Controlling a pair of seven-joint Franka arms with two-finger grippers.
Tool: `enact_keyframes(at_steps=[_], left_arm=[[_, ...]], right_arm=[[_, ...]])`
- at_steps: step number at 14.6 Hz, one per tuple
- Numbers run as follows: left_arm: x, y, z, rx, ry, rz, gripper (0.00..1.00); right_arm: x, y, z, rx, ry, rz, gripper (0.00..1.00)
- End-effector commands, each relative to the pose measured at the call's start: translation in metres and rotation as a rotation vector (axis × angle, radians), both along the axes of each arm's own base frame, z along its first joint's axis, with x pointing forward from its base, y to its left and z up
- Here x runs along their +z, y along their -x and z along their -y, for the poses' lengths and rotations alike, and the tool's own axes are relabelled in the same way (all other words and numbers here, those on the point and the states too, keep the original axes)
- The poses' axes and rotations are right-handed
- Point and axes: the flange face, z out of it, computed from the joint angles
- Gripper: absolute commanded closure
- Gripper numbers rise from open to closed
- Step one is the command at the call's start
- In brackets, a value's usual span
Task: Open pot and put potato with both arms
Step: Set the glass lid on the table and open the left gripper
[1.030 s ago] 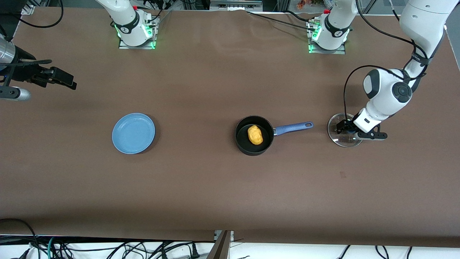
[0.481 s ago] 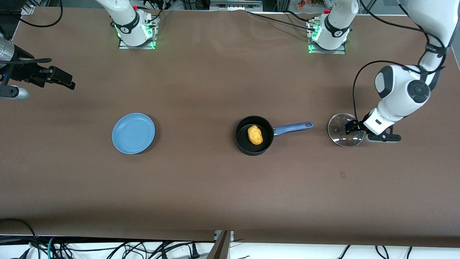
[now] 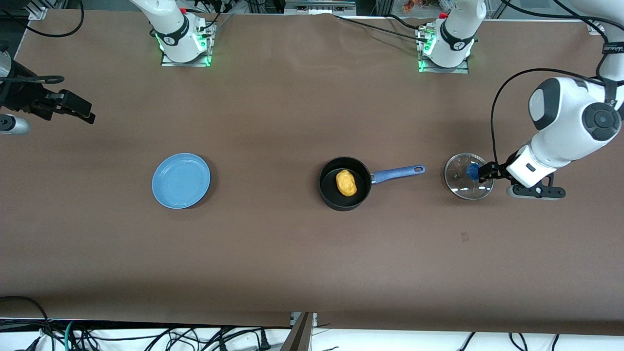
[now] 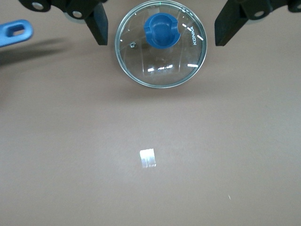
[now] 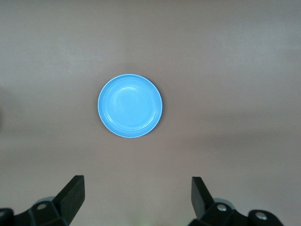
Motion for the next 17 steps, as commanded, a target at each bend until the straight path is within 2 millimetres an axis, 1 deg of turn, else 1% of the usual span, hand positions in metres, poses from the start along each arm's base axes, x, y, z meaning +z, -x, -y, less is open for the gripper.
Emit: enact_keyframes(at_steps=[1, 3, 6, 8, 9, 12, 13, 15, 17], left_arm=[[0.038, -0.014, 0.009, -0.003, -0.006, -0.008, 0.0], [0.059, -0.018, 0.022, 0.021, -0.001, -0.013, 0.0], [0.098, -0.024, 0.05, 0.071, 0.008, -0.024, 0.0], [0.12, -0.024, 0.077, 0.09, -0.005, -0.031, 0.0], [0.127, -0.025, 0.091, 0.101, -0.003, -0.036, 0.0], [0.16, -0.026, 0.115, 0.113, -0.007, -0.053, 0.0], [0.169, -0.026, 0.12, 0.1, -0.029, -0.07, 0.0], [0.18, -0.033, 0.133, 0.08, -0.065, -0.104, 0.0], [0.185, -0.04, 0.145, 0.115, -0.079, -0.127, 0.0]], right_arm=[[0.004, -0.005, -0.001, 0.011, 0.003, 0.009, 0.0], [0.004, -0.005, -0.002, 0.019, 0.002, 0.009, 0.0], [0.002, -0.004, -0.004, 0.025, 0.002, -0.005, 0.0], [0.001, -0.003, -0.005, 0.026, 0.002, -0.008, 0.0], [0.001, -0.003, -0.005, 0.026, 0.002, -0.008, 0.0], [0.001, -0.003, -0.005, 0.028, 0.002, -0.008, 0.0], [0.001, -0.003, -0.005, 0.026, 0.002, -0.008, 0.0], [0.0, -0.003, -0.006, 0.029, 0.002, -0.011, 0.0], [0.0, -0.003, -0.006, 0.03, 0.002, -0.011, 0.0]])
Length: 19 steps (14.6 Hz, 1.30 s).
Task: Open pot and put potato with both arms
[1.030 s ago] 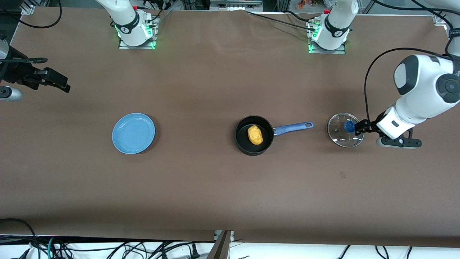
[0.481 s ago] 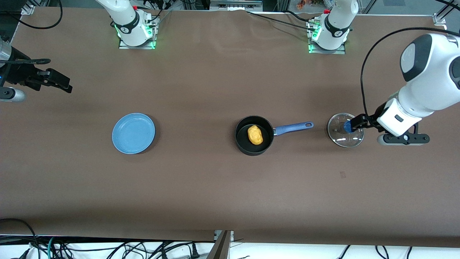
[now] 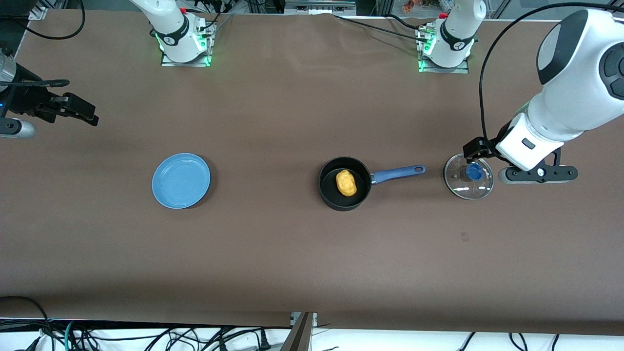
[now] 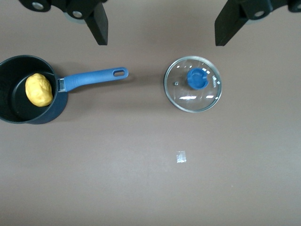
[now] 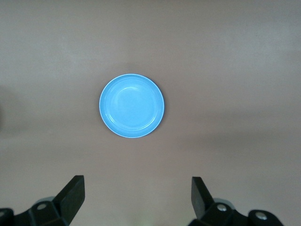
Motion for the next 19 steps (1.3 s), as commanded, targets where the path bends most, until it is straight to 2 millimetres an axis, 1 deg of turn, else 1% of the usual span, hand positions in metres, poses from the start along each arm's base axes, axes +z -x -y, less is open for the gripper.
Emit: enact_keyframes(at_steps=[1, 2, 4, 5, 7, 8, 9, 11, 13, 16, 17, 18, 19], left_arm=[[0.007, -0.024, 0.016, 0.041, -0.01, -0.028, 0.0], [0.014, -0.026, 0.012, 0.05, -0.008, -0.036, 0.0], [0.032, -0.03, -0.008, 0.085, -0.003, -0.031, 0.0], [0.036, -0.032, -0.016, 0.097, -0.002, -0.024, 0.0], [0.036, -0.035, -0.025, 0.108, -0.004, -0.013, 0.0], [0.035, -0.036, -0.026, 0.104, -0.003, -0.013, 0.0], [0.036, -0.036, -0.031, 0.082, -0.003, -0.012, 0.0], [0.041, -0.038, -0.046, 0.001, 0.003, 0.003, 0.0], [0.045, -0.04, -0.067, -0.022, 0.013, 0.012, 0.0], [0.046, -0.046, -0.075, -0.026, 0.006, 0.052, 0.0], [0.052, -0.044, -0.074, -0.024, -0.012, 0.07, 0.0], [0.058, -0.04, -0.064, -0.048, -0.039, 0.08, 0.0], [0.062, -0.038, -0.065, -0.064, -0.048, 0.082, 0.0]], right_arm=[[0.003, -0.001, 0.0, 0.019, 0.003, -0.006, 0.0], [0.003, 0.0, 0.0, 0.019, 0.003, -0.004, 0.0], [0.003, 0.0, 0.0, 0.019, 0.003, -0.004, 0.0], [0.003, 0.0, 0.001, 0.017, 0.003, -0.004, 0.0], [0.003, -0.001, 0.0, 0.019, 0.003, -0.006, 0.0], [0.003, -0.001, 0.0, 0.019, 0.003, -0.006, 0.0], [0.003, -0.001, 0.0, 0.019, 0.003, -0.005, 0.0], [0.003, -0.001, 0.0, 0.019, 0.003, -0.004, 0.0], [0.004, 0.0, 0.0, 0.019, 0.003, -0.003, 0.0], [0.003, -0.001, 0.0, 0.019, 0.003, -0.004, 0.0], [0.003, -0.001, 0.0, 0.019, 0.003, -0.004, 0.0], [0.003, -0.001, 0.0, 0.019, 0.003, -0.004, 0.0], [0.003, -0.001, 0.0, 0.019, 0.003, -0.004, 0.0]])
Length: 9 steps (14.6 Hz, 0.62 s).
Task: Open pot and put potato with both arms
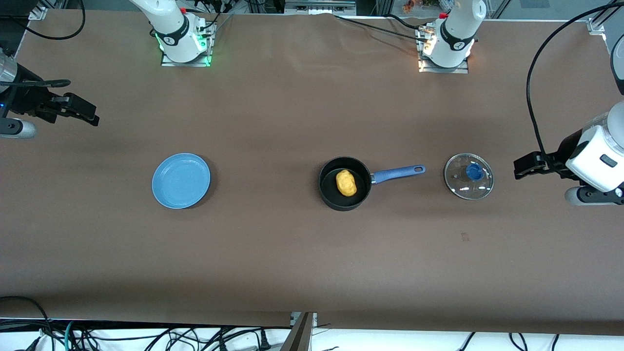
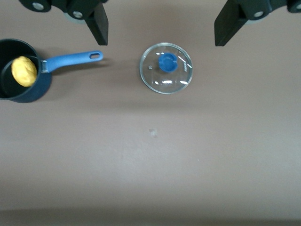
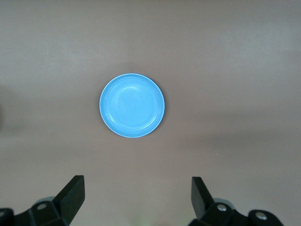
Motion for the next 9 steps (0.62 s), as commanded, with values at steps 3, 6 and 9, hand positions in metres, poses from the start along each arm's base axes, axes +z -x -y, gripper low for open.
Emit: enact_keyframes(at_steps=[3, 6, 9], left_arm=[[0.043, 0.029, -0.005, -0.042, 0.064, 0.072, 0.0], [0.036, 0.062, -0.004, -0.029, 0.07, 0.111, 0.0], [0.037, 0.068, 0.006, -0.035, 0.074, 0.127, 0.0]], right_arm=[[0.003, -0.001, 0.001, 0.016, 0.003, -0.003, 0.0], [0.003, -0.001, 0.001, 0.016, 0.003, -0.003, 0.0], [0.003, 0.0, 0.001, 0.016, 0.003, -0.005, 0.0]])
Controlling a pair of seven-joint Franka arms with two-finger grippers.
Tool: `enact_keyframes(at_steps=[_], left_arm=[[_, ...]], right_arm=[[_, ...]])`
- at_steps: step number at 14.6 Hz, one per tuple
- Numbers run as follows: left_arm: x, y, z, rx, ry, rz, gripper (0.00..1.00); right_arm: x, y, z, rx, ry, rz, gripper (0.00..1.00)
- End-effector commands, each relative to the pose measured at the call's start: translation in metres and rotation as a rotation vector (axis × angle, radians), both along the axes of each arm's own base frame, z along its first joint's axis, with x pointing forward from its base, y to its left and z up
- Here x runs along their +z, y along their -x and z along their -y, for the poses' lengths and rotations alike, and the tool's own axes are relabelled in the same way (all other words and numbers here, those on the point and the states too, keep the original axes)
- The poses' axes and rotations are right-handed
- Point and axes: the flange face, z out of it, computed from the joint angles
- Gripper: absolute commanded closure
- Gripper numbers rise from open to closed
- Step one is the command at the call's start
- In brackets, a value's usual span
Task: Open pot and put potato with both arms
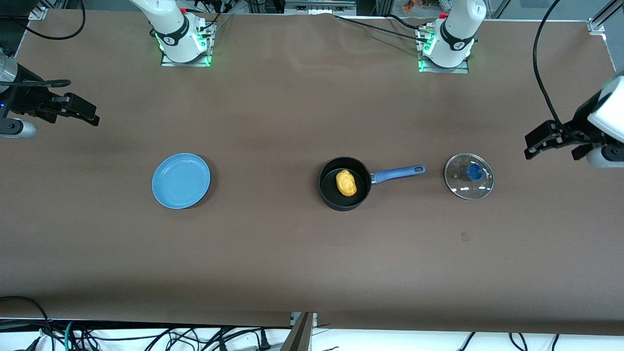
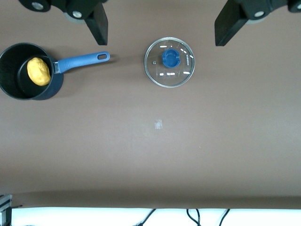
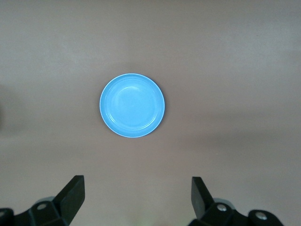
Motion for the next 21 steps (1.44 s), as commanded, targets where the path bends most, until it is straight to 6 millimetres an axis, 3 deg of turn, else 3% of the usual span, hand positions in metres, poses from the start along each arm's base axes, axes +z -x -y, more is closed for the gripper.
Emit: enact_keyframes(at_steps=[1, 5, 8, 14, 19, 21], left_arm=[[-0.003, 0.02, 0.007, -0.017, 0.022, 0.033, 0.0], [-0.008, 0.016, 0.005, -0.012, 0.021, 0.032, 0.0], [0.009, 0.016, 0.009, -0.007, 0.026, 0.058, 0.0], [0.018, 0.021, 0.018, -0.037, 0.029, 0.051, 0.0], [0.007, 0.017, 0.02, -0.043, 0.026, 0.023, 0.0], [-0.008, 0.009, 0.021, -0.058, 0.021, 0.001, 0.0]], right_arm=[[0.004, 0.0, 0.001, 0.015, 0.003, -0.003, 0.0], [0.003, 0.0, 0.001, 0.015, 0.003, -0.005, 0.0], [0.003, 0.0, 0.001, 0.015, 0.003, -0.006, 0.0], [-0.001, 0.004, 0.001, 0.015, 0.004, -0.021, 0.0], [-0.002, 0.004, 0.001, 0.015, 0.004, -0.018, 0.0], [-0.002, 0.005, 0.001, 0.014, 0.004, -0.021, 0.0]])
